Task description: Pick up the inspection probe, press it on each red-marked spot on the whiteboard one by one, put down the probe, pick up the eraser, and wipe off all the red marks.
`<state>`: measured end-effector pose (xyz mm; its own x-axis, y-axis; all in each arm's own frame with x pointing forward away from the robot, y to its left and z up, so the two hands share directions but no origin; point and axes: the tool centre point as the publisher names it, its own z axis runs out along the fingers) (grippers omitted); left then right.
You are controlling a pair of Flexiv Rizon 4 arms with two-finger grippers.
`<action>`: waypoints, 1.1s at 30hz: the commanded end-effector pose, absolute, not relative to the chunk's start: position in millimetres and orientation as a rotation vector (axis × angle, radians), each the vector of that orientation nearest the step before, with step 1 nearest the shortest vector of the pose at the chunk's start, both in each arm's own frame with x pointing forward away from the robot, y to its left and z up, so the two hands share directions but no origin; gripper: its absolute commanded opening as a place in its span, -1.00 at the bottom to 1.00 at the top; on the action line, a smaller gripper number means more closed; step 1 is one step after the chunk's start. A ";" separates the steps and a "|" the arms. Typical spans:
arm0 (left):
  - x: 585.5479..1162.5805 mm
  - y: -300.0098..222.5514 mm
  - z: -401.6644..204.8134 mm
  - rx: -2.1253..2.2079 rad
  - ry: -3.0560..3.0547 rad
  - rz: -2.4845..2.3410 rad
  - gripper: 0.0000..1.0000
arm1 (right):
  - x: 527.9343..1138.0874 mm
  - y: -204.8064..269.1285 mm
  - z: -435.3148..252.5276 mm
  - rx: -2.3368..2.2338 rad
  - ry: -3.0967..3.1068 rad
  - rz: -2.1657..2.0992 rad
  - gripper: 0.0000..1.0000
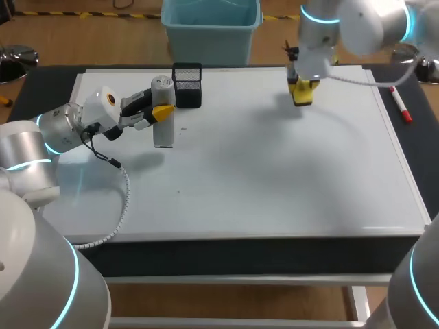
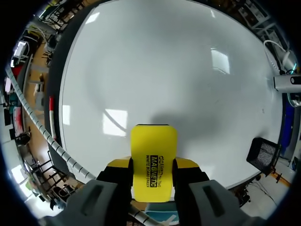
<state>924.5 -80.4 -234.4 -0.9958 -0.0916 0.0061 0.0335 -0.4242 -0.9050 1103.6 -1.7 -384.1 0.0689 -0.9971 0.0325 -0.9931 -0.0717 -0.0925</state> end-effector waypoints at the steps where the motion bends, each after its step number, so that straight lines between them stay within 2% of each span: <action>1: 924.5 -80.4 -234.2 -0.080 1.639 -2.590 -1.00 | 1126.3 13.7 -383.2 -2.342 2.170 -0.033 -1.00; 33: 924.5 -80.4 -234.2 -0.080 1.639 -2.590 -1.00 | 1178.6 37.3 -412.4 -2.293 2.268 0.207 -1.00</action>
